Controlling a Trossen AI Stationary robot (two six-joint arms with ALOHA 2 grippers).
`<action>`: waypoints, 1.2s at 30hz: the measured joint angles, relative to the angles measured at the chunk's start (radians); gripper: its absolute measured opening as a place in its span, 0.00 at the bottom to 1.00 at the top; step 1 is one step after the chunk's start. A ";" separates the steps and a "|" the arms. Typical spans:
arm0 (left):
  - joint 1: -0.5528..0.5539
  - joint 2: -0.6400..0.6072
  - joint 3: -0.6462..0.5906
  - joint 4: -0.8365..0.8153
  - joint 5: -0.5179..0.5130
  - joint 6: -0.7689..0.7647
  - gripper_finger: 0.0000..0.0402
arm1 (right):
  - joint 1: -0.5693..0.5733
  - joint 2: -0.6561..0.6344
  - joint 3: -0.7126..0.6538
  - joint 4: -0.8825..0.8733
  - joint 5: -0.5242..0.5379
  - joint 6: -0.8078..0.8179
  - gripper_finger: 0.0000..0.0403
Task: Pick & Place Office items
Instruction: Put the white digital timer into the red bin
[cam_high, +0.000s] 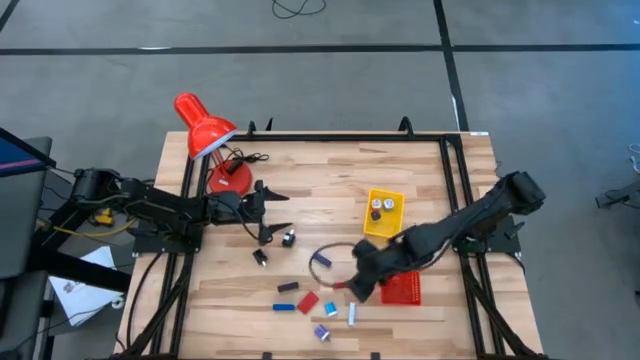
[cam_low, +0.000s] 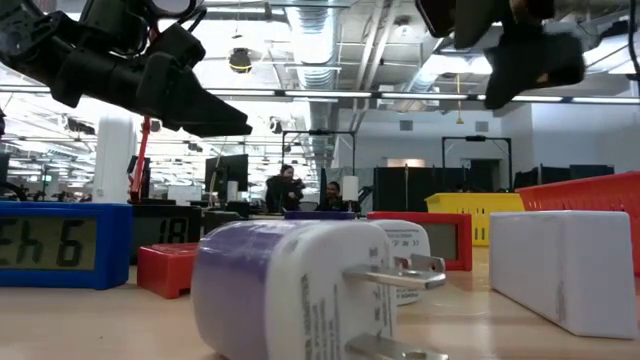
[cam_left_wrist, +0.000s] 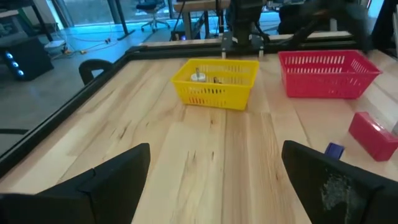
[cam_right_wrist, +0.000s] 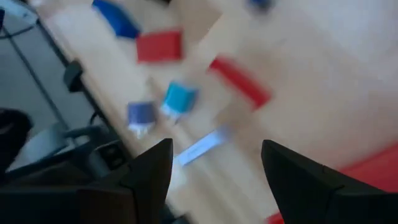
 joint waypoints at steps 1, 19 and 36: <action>0.000 0.002 0.000 0.009 0.000 0.000 0.90 | 0.007 0.027 0.024 -0.008 -0.026 0.020 0.59; 0.000 0.001 -0.001 0.003 0.000 0.000 0.89 | 0.104 0.384 0.299 -0.105 -0.076 0.362 0.58; 0.000 0.001 0.000 0.002 0.000 0.000 0.89 | 0.132 0.383 0.300 -0.119 0.070 0.458 0.42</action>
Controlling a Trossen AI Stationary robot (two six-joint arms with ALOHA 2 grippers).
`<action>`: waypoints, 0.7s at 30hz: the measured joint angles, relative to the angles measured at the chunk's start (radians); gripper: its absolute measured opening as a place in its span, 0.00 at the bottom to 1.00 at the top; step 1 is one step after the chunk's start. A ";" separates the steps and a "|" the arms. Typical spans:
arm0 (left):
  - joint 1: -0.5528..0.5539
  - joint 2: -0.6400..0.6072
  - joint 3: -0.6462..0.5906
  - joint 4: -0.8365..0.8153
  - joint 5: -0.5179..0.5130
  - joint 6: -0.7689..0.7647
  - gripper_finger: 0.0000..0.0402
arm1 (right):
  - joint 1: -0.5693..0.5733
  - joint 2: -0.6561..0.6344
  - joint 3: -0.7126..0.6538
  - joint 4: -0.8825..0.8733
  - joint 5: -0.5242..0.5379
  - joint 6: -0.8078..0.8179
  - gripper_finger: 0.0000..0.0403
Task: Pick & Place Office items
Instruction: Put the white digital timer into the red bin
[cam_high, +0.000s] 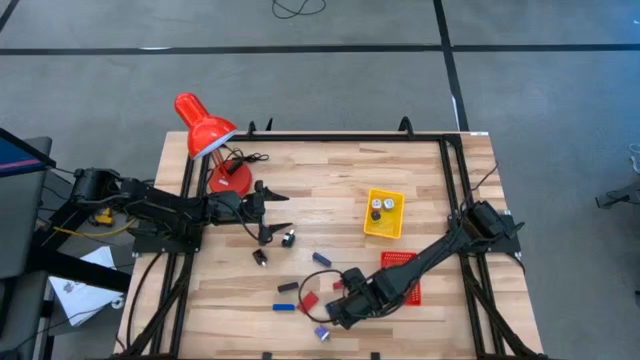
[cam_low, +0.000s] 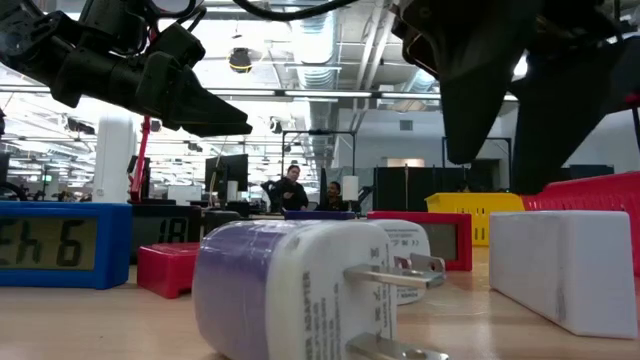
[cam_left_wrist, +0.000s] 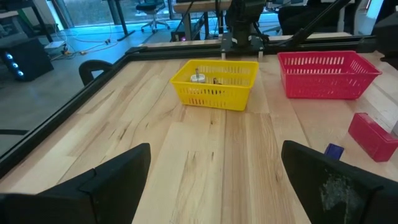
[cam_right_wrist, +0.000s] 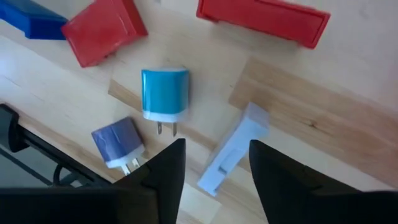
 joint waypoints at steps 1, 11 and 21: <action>0.000 0.000 0.000 0.000 0.000 0.000 0.89 | 0.001 0.000 0.000 0.000 -0.008 0.009 0.41; 0.000 0.000 0.000 0.000 0.000 0.000 0.89 | 0.014 0.000 0.000 0.001 -0.021 0.006 0.41; 0.000 0.000 0.000 -0.001 0.000 0.000 0.89 | 0.018 -0.003 0.000 0.046 -0.008 -0.079 0.46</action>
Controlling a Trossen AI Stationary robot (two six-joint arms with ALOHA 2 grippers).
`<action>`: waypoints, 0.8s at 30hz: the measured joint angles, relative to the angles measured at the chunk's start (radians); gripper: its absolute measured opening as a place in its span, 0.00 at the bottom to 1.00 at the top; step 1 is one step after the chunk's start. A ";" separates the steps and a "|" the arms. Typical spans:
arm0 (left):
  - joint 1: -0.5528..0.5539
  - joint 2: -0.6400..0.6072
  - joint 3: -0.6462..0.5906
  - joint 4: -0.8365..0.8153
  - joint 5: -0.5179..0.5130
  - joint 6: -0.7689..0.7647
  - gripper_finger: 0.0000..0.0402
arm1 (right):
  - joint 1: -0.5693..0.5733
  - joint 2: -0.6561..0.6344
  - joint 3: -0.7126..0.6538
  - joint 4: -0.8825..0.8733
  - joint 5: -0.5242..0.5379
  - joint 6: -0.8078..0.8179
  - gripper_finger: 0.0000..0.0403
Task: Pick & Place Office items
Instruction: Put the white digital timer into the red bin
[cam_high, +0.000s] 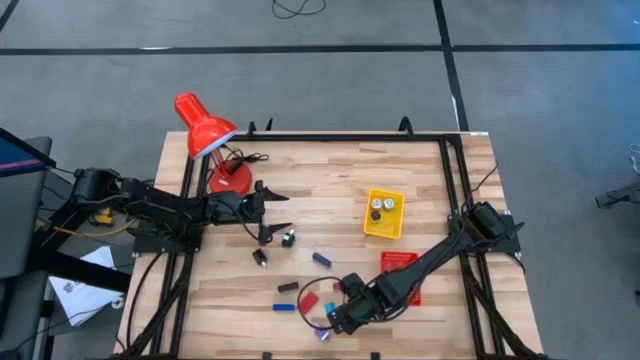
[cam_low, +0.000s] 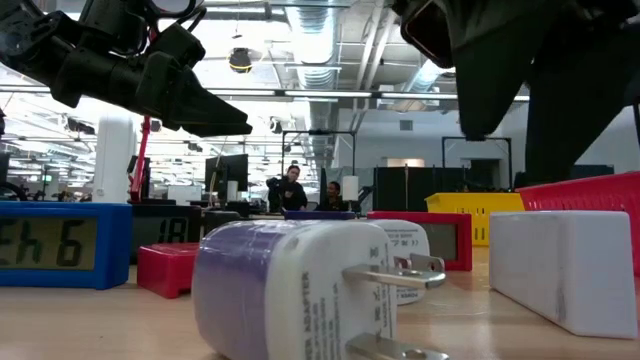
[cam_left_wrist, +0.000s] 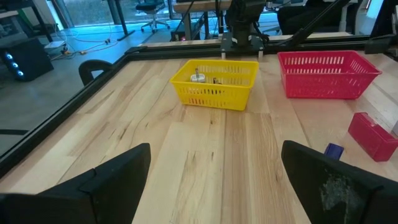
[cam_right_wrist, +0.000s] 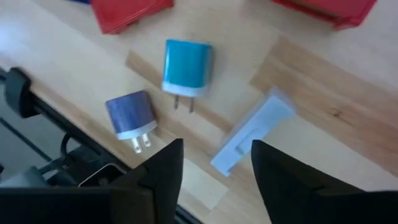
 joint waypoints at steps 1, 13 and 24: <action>0.000 0.000 0.000 0.000 0.000 0.000 0.89 | 0.000 0.000 0.000 -0.006 0.000 0.004 0.48; 0.000 0.000 0.000 0.000 0.000 0.000 0.89 | 0.020 0.001 0.000 0.003 0.030 0.079 0.64; 0.000 0.000 0.000 0.000 0.000 0.000 0.89 | 0.020 0.001 0.000 -0.034 0.059 0.120 0.63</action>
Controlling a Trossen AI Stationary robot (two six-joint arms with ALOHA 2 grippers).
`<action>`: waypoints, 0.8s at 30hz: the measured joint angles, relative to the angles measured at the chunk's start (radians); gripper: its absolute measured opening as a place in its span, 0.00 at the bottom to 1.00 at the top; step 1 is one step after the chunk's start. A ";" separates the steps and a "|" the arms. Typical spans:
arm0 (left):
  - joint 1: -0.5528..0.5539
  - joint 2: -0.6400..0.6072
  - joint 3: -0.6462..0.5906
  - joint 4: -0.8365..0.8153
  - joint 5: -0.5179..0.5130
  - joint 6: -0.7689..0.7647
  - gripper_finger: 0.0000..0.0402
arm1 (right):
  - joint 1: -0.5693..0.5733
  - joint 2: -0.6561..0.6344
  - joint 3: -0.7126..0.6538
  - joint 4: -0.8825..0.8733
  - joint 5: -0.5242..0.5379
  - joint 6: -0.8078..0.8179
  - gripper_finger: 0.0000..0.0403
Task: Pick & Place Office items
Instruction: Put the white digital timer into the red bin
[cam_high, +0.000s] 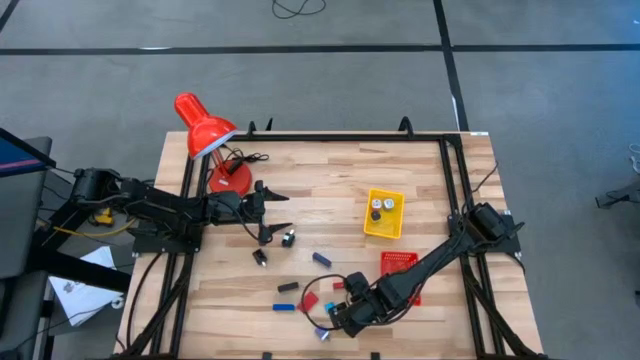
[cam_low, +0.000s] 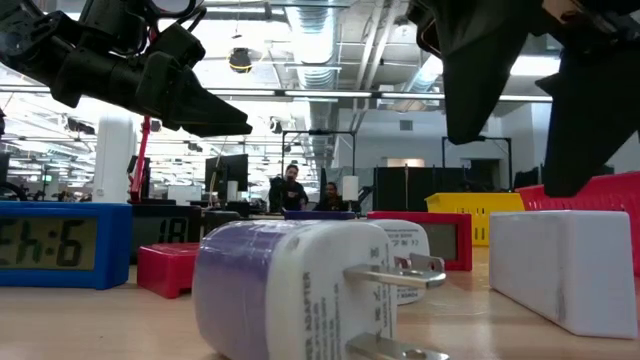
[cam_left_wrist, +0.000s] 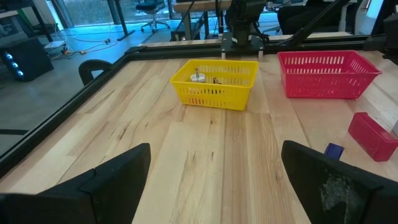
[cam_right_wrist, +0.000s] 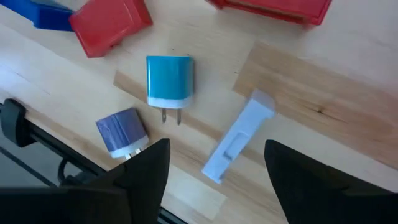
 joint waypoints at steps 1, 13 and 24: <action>0.000 0.000 0.000 0.000 0.000 0.000 0.89 | 0.000 0.000 0.000 -0.001 0.000 0.000 0.63; 0.000 0.000 0.000 -0.002 0.000 0.000 0.89 | -0.007 0.086 0.000 0.058 -0.026 0.010 0.59; 0.000 0.000 0.000 -0.001 0.000 0.000 0.89 | -0.006 0.086 0.000 0.047 -0.032 -0.022 0.20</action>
